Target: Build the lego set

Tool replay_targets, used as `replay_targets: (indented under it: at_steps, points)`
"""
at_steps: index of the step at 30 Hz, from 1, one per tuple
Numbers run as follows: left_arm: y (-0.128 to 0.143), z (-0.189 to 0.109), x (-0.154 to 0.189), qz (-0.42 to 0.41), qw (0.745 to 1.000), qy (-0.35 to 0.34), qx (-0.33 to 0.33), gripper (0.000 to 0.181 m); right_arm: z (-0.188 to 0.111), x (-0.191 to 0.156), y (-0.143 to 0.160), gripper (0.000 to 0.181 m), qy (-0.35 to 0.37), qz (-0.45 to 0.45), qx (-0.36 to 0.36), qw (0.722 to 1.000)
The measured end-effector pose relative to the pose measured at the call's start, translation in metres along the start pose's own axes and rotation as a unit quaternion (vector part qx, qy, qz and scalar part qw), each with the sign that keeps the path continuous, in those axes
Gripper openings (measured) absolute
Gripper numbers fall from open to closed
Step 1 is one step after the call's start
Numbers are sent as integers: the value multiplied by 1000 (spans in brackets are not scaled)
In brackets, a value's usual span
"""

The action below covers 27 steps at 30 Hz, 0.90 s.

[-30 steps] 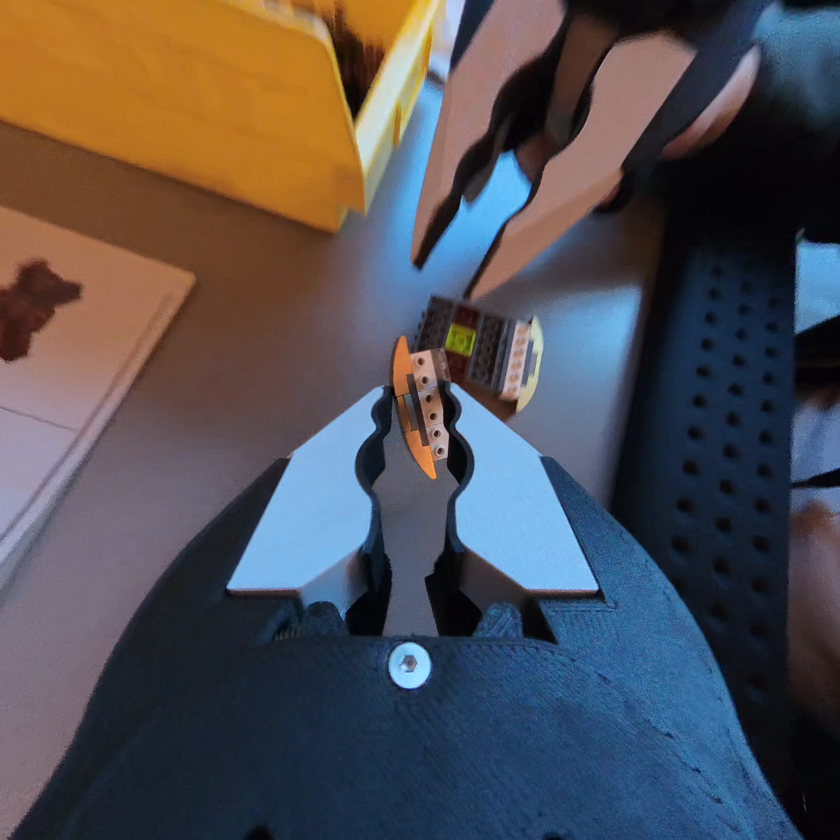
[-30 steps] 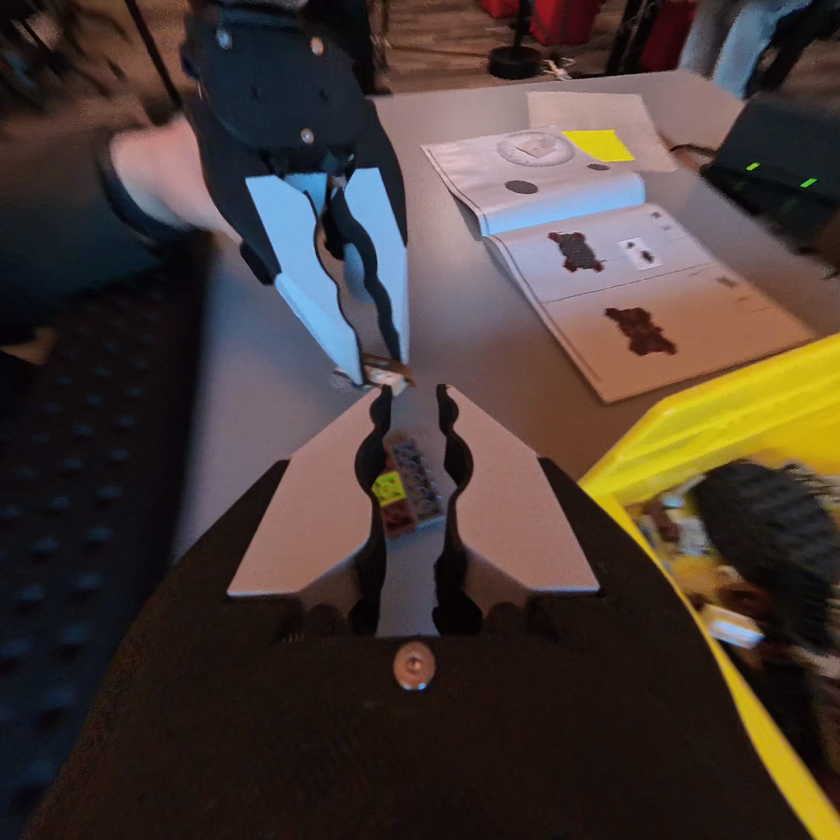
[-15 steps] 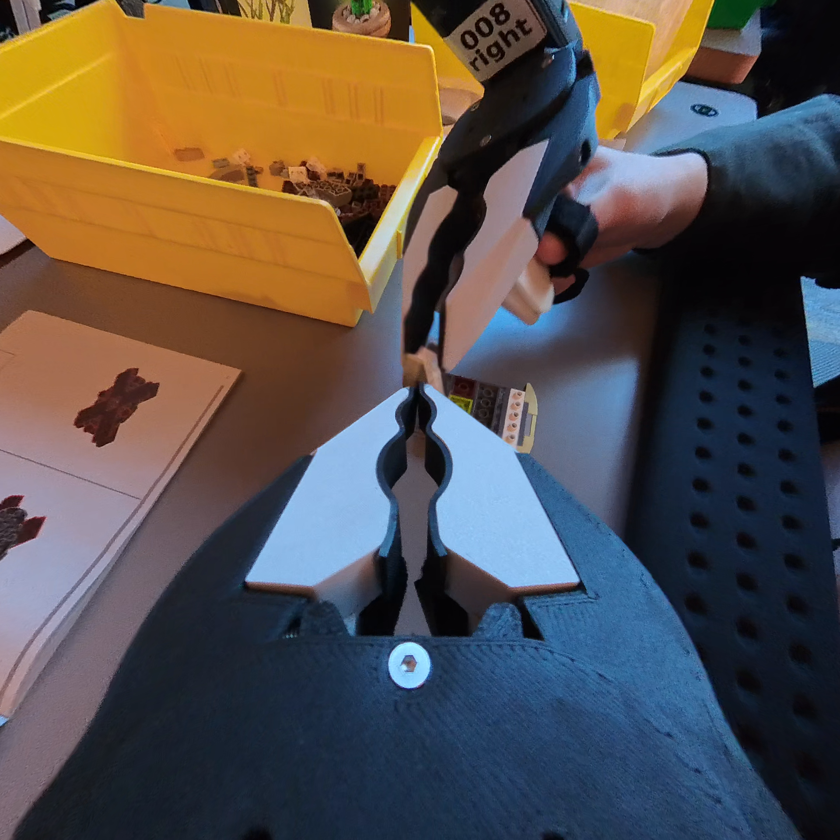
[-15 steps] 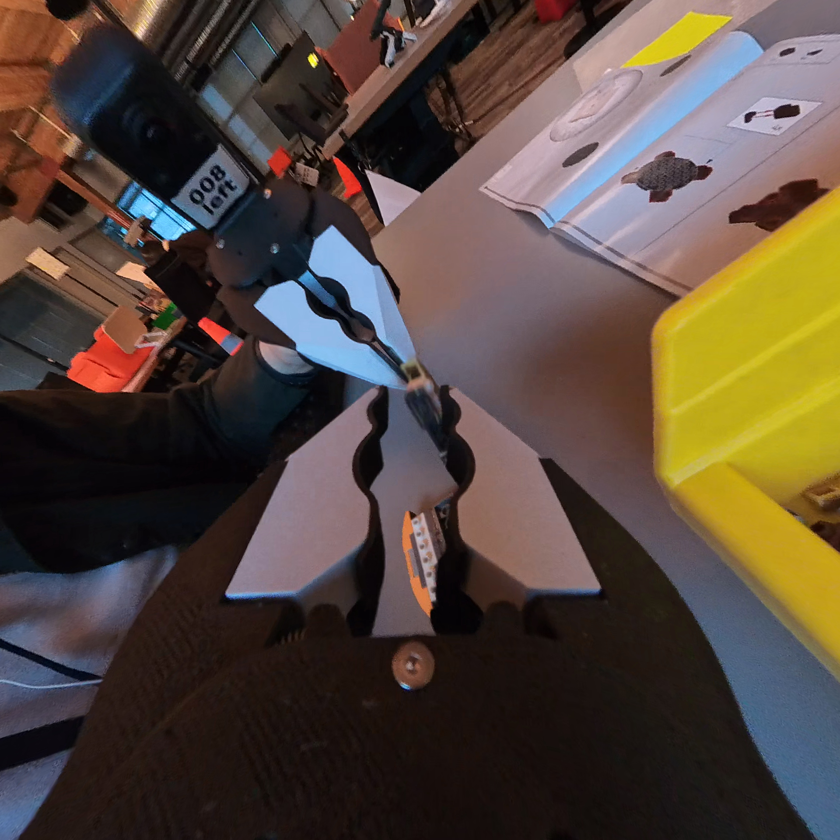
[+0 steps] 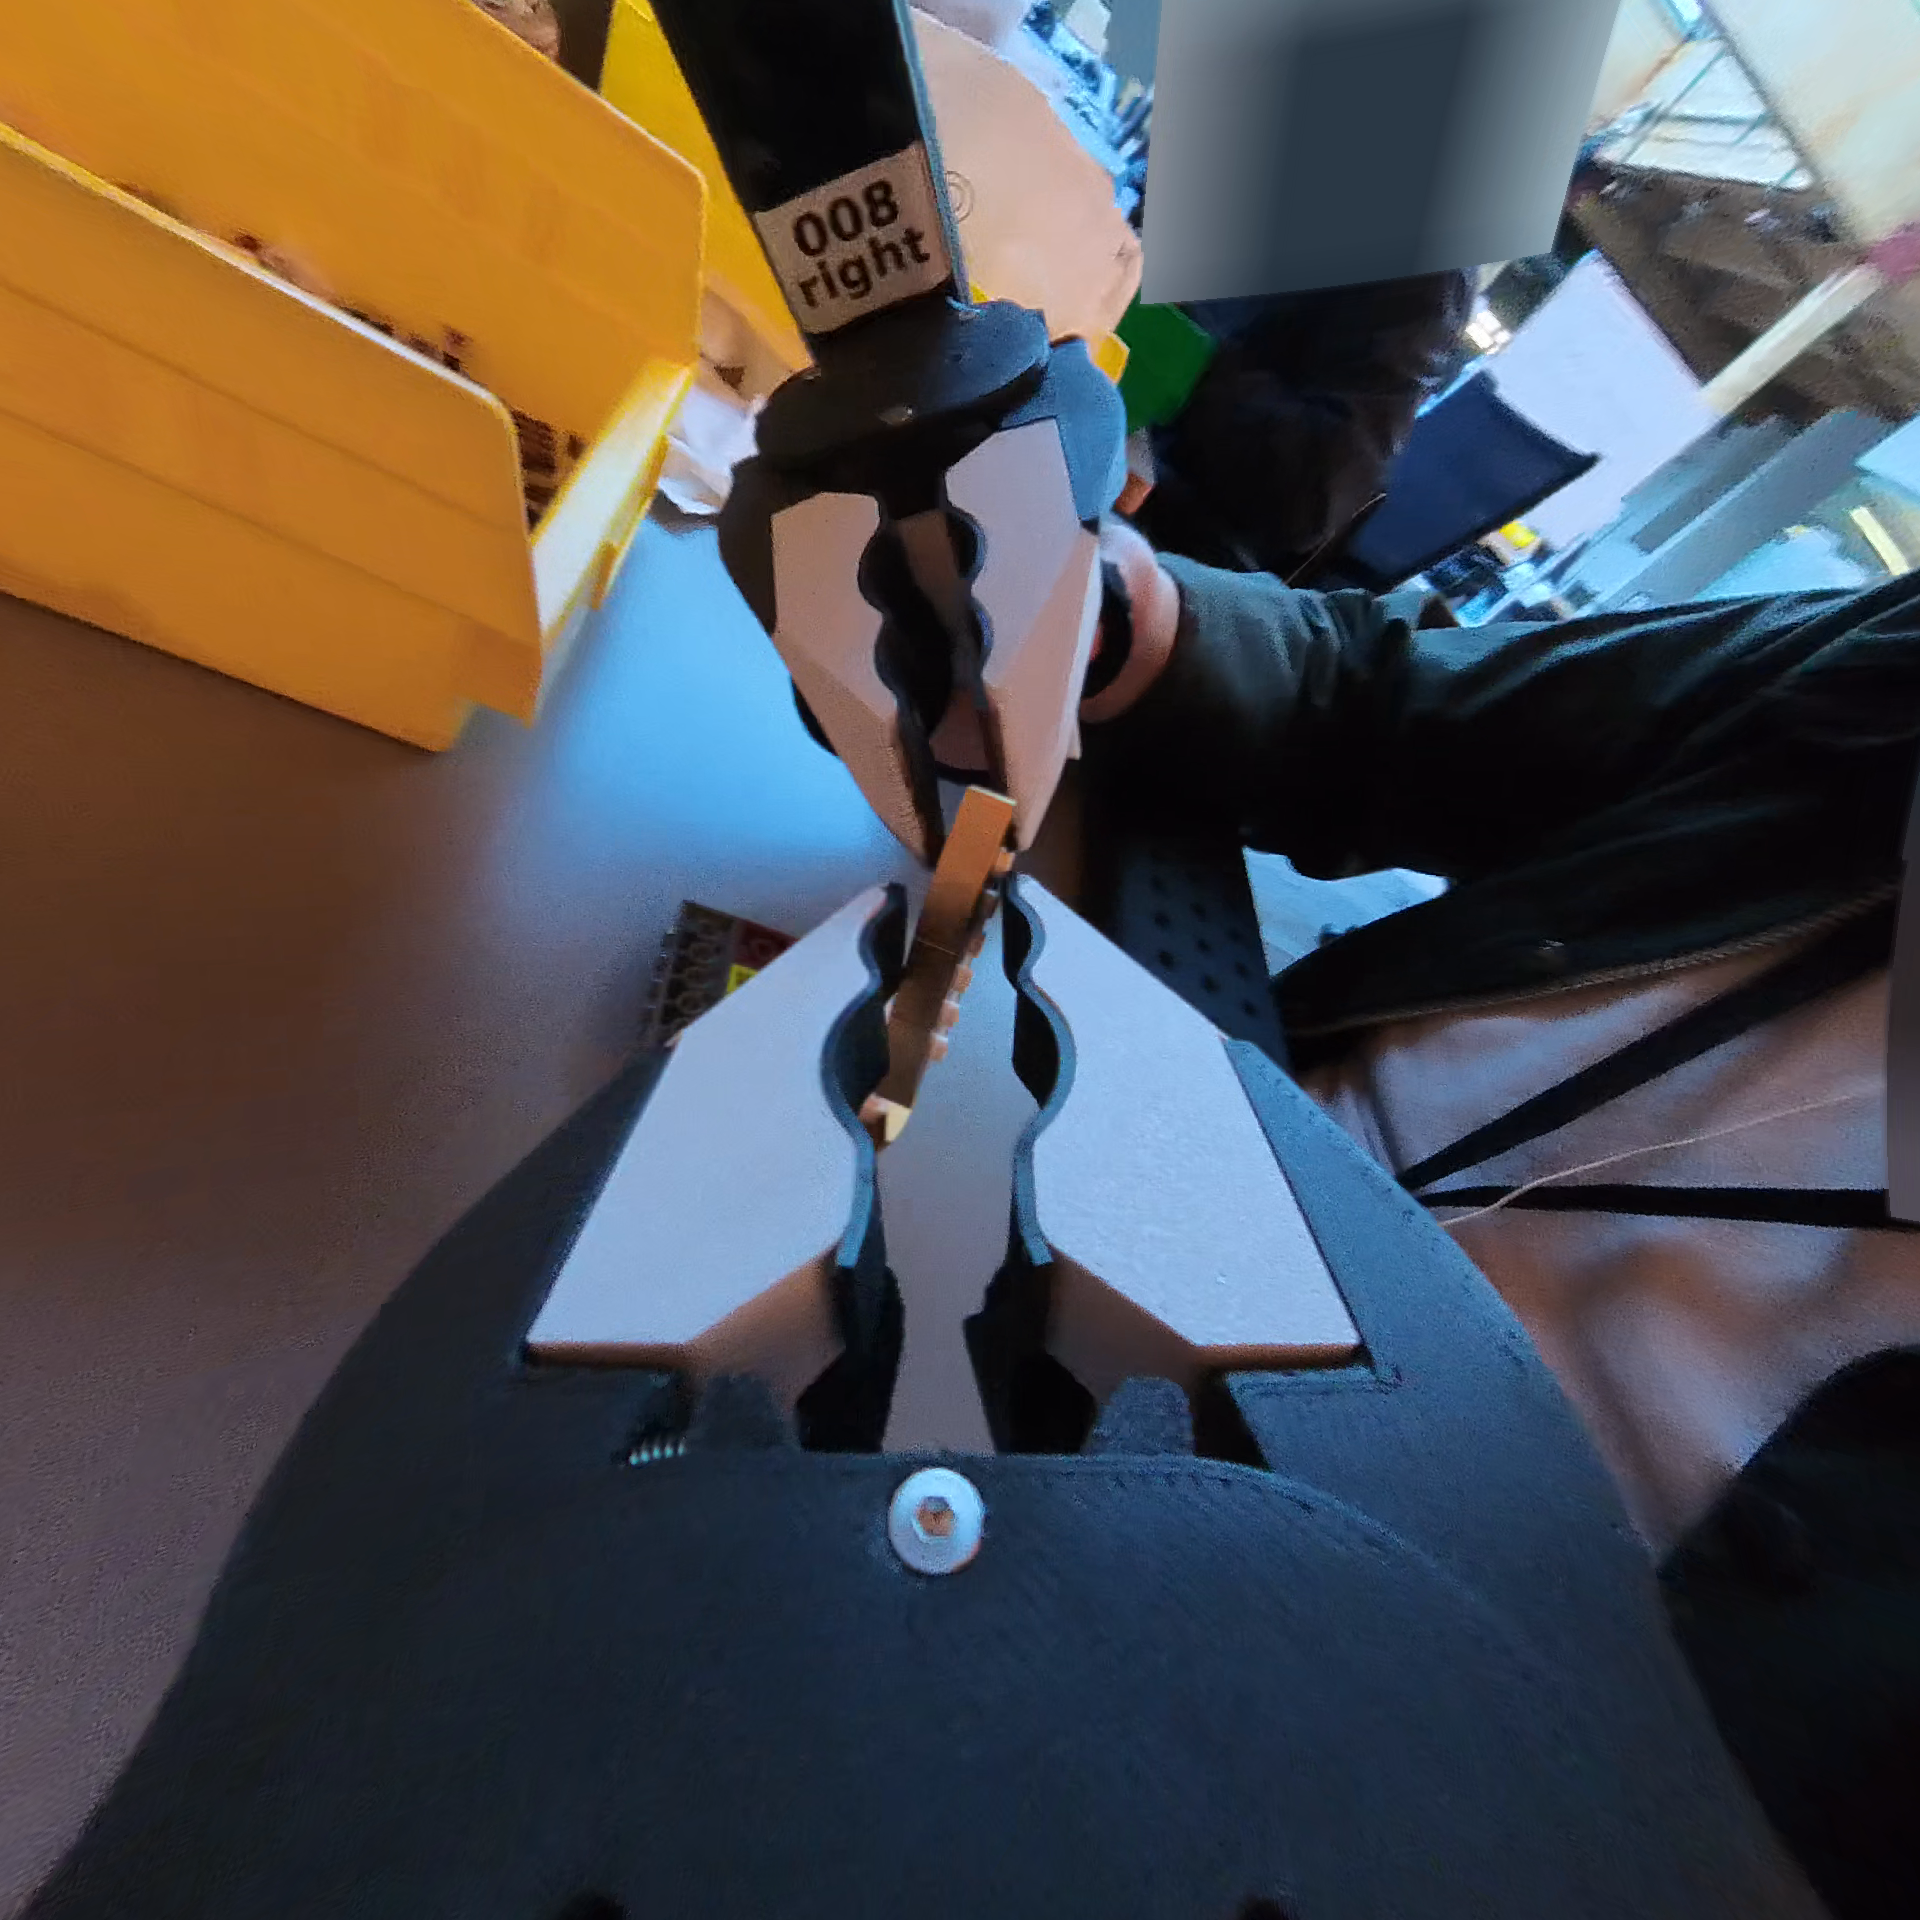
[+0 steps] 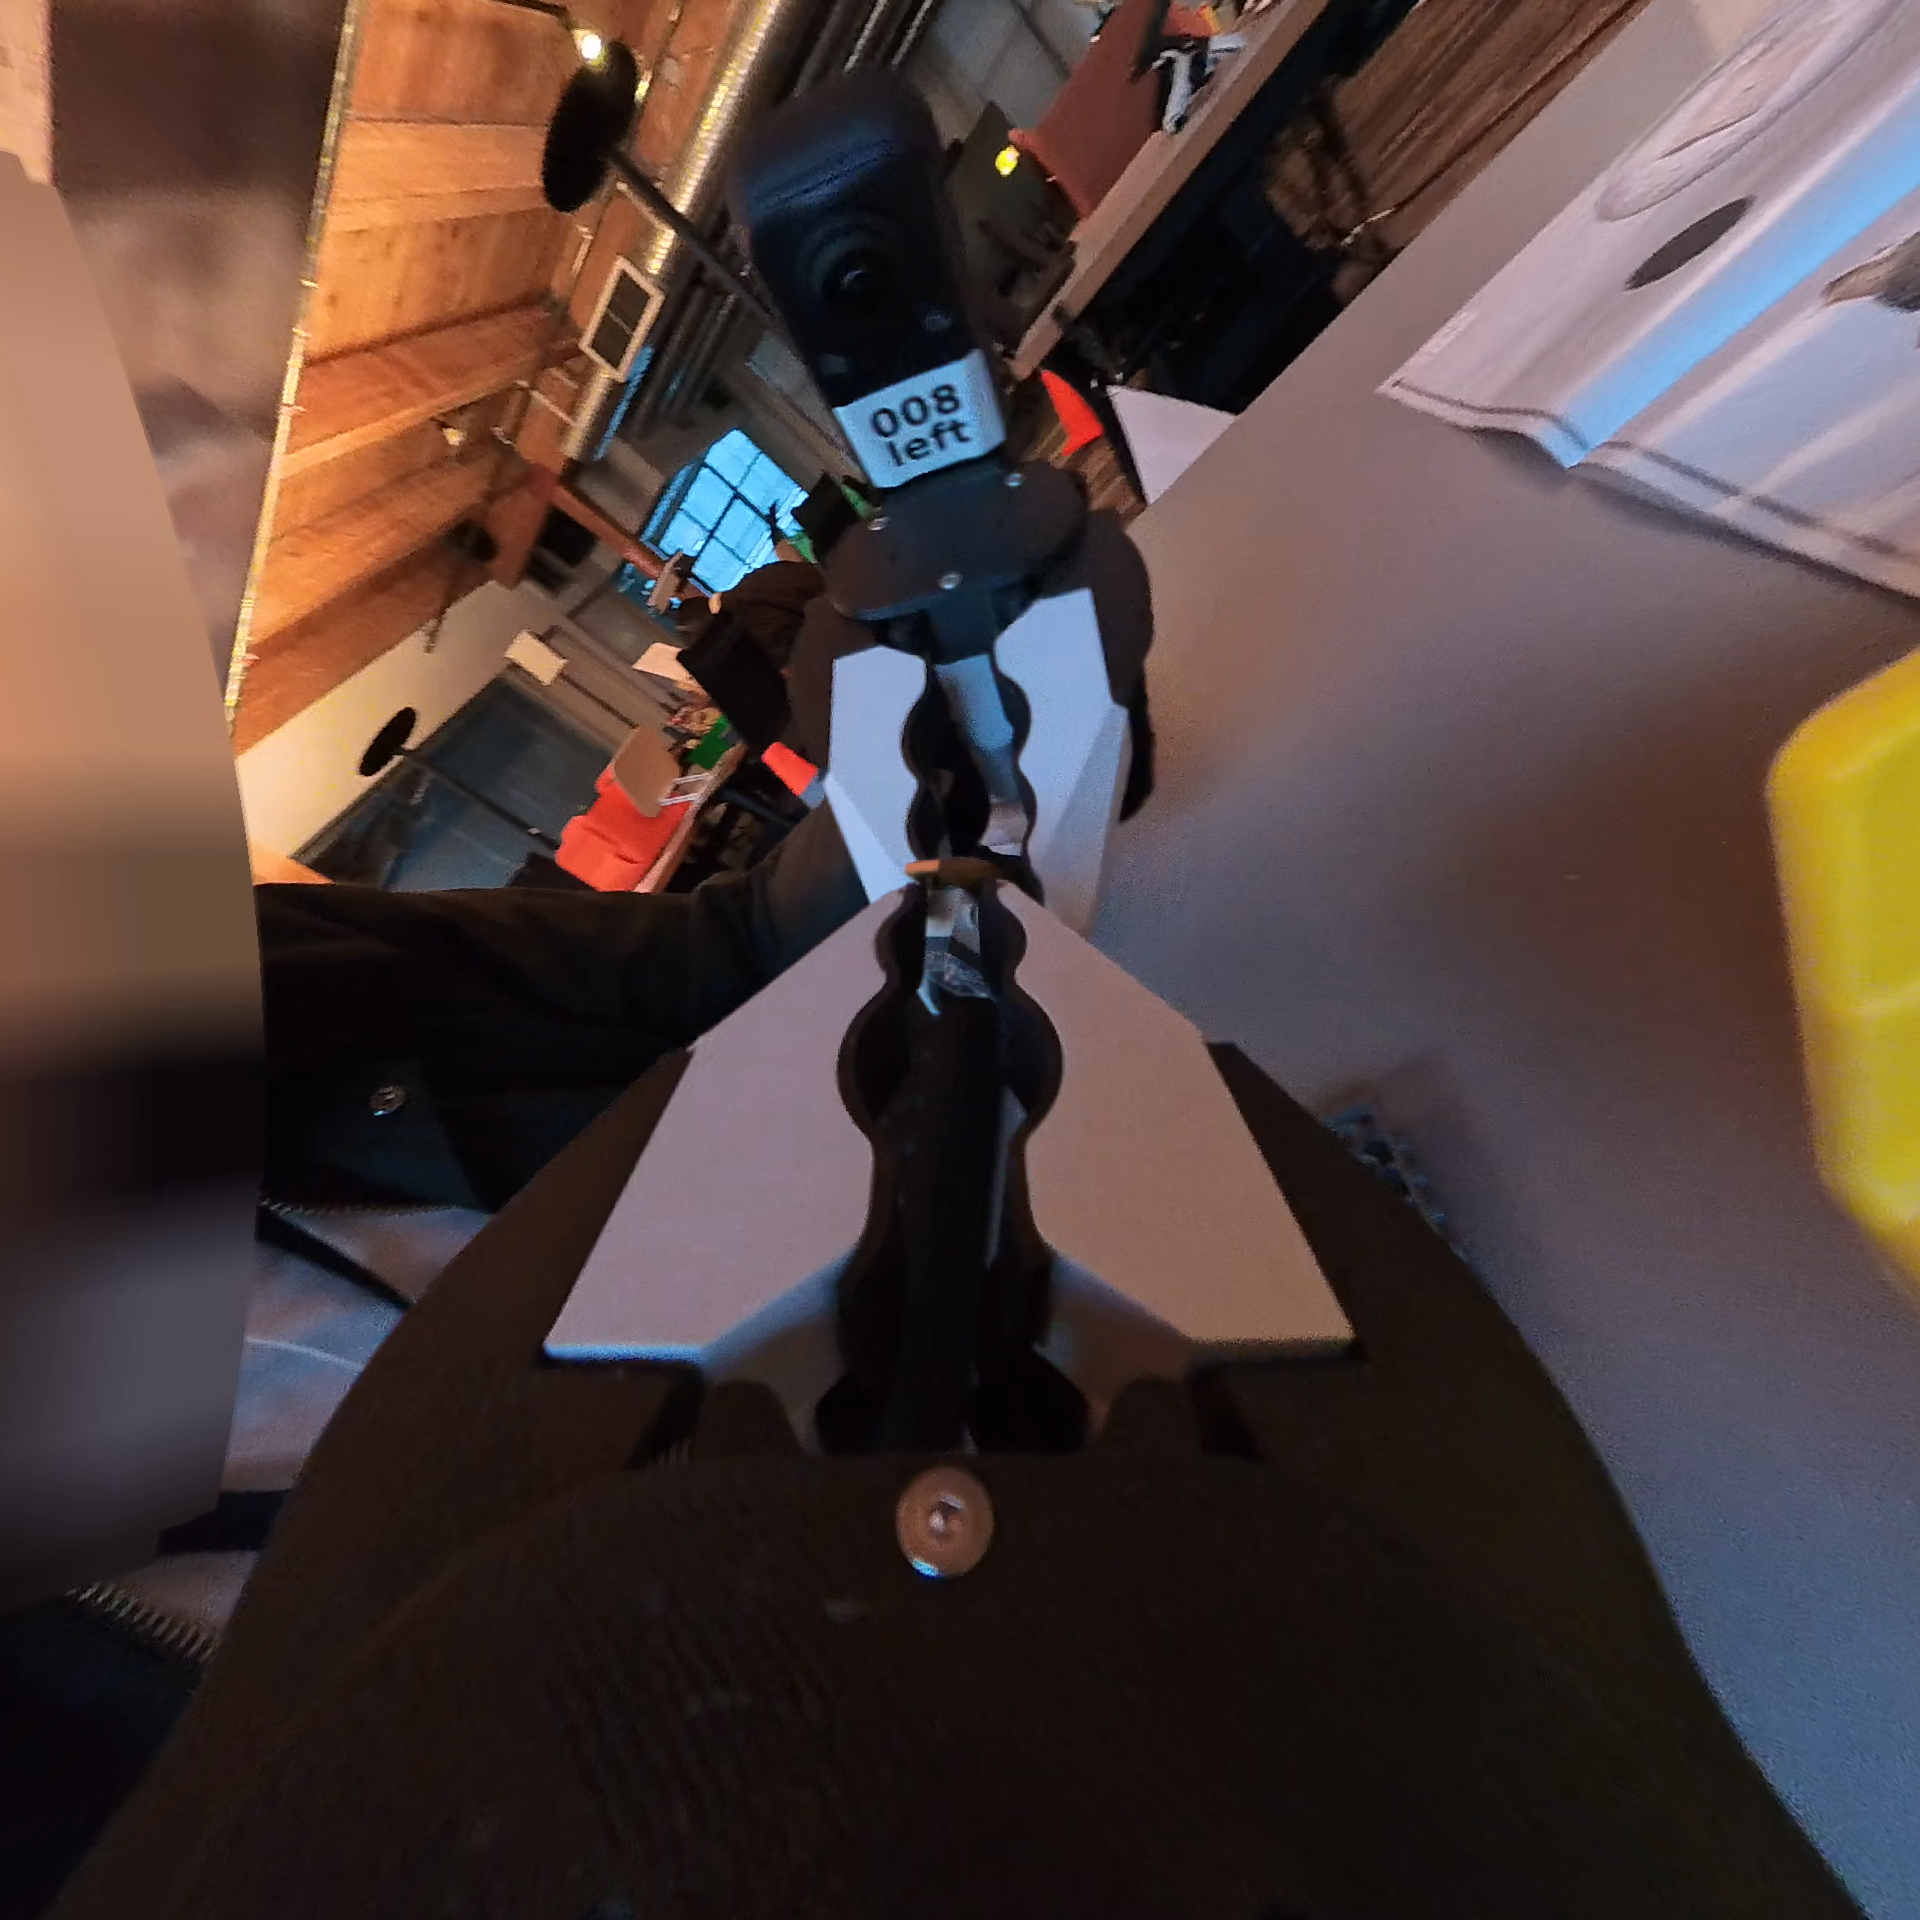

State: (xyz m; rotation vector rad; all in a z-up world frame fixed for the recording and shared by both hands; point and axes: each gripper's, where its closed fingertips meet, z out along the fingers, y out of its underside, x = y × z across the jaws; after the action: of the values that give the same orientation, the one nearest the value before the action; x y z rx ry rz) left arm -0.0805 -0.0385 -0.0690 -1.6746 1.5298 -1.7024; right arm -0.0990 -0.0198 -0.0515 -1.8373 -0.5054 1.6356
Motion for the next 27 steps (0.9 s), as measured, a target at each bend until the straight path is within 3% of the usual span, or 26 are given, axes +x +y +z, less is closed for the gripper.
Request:
replay_targets:
  at_steps: [4, 7, 12, 14, 20, 22, 27]
  points:
    - [-14, -5, 5, -63, 996, 47, 51, 10, -8, -2, -14, 4, -18, -4, 48, 999]
    - [-18, -12, -6, -78, 994, 26, 76, 10, -16, 3, -25, 16, -11, 3, 83, 997]
    - [-17, -10, -7, -70, 995, 14, 73, 10, -8, 8, -16, 18, 1, -1, 56, 998]
    - [-15, -8, -7, -71, 995, 15, 66, 10, -6, 6, -14, 6, -1, -7, 50, 999]
    - [-14, -7, 1, -113, 989, 68, 63, 20, -12, -1, -19, 5, -25, 14, 57, 998]
    - [-13, -7, 2, -106, 990, 70, 60, 10, -12, 2, -15, 5, -20, 12, 44, 999]
    - [-14, -7, 2, -92, 992, 59, 60, 10, -10, 1, -15, 5, -18, -2, 46, 999]
